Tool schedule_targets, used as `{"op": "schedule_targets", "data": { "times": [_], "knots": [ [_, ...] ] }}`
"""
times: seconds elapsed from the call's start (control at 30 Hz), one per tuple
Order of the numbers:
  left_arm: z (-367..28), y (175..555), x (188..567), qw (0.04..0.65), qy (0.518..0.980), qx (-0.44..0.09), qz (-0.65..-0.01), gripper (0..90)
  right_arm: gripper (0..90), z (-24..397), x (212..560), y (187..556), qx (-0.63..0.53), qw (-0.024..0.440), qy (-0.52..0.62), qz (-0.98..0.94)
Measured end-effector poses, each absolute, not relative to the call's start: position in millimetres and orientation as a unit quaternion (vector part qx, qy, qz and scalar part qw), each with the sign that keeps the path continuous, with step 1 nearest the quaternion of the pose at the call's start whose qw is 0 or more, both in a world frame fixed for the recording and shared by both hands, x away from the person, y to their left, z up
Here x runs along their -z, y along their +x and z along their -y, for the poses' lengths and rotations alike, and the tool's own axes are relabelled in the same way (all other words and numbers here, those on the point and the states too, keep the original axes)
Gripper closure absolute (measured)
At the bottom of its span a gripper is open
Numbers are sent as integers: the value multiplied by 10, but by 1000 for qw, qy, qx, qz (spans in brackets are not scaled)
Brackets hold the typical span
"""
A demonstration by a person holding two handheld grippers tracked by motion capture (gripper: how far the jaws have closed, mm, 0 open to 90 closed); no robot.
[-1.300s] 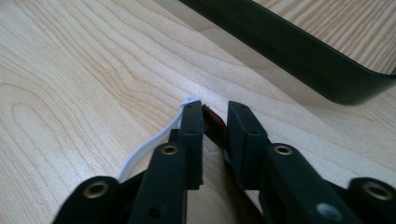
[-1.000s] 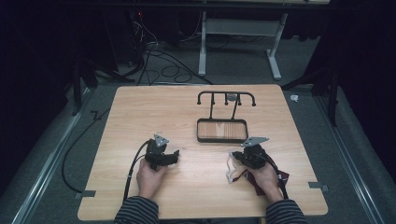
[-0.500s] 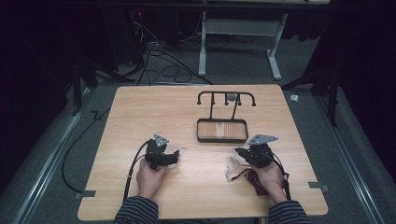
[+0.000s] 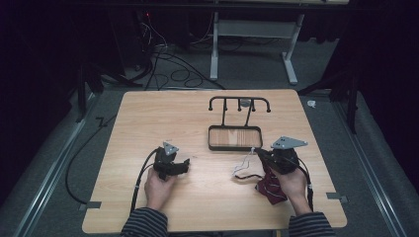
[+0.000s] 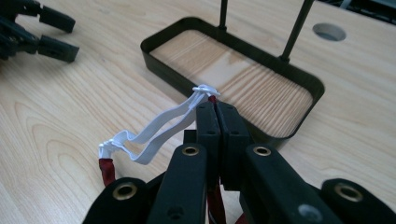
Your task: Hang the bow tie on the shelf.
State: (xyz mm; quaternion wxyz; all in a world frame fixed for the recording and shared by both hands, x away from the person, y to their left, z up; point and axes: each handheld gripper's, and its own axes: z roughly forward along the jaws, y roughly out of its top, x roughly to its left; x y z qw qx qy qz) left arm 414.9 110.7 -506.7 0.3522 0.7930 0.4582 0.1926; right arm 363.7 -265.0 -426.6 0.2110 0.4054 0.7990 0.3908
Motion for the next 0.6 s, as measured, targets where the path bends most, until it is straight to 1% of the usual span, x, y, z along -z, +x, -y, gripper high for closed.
{"op": "schedule_targets", "data": {
  "times": [0.4, 0.6],
  "knots": [
    [-1107, 4149, 5067, 352, 793, -193, -458, 238, 900, 2656, 3890, 3589, -417, 244, 392, -783],
    [-1107, 4149, 5067, 352, 793, -193, -458, 238, 900, 2612, 3767, 3619, -425, 251, 383, -781]
  ]
}}
